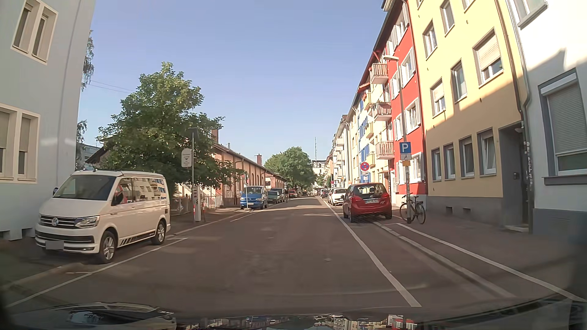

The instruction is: Follow the waypoints while adhering to traffic rules and regulations

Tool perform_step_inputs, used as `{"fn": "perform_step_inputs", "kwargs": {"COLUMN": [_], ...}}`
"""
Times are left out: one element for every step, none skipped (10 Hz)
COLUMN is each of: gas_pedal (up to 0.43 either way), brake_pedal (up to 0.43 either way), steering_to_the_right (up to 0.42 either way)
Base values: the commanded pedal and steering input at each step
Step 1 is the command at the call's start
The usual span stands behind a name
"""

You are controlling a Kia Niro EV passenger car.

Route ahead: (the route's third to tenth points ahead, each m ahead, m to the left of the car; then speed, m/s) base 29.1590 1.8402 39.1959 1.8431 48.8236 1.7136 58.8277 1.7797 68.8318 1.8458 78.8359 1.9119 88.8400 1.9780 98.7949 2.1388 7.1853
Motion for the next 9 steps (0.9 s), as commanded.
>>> {"fn": "perform_step_inputs", "kwargs": {"gas_pedal": [0.138, 0.138, 0.138, 0.138, 0.138, 0.138, 0.138, 0.118, 0.118], "brake_pedal": [0.0, 0.0, 0.0, 0.0, 0.0, 0.0, 0.0, 0.0, 0.0], "steering_to_the_right": [-0.003, -0.001, 0.0, 0.0, 0.0, 0.001, 0.001, 0.001, 0.0]}}
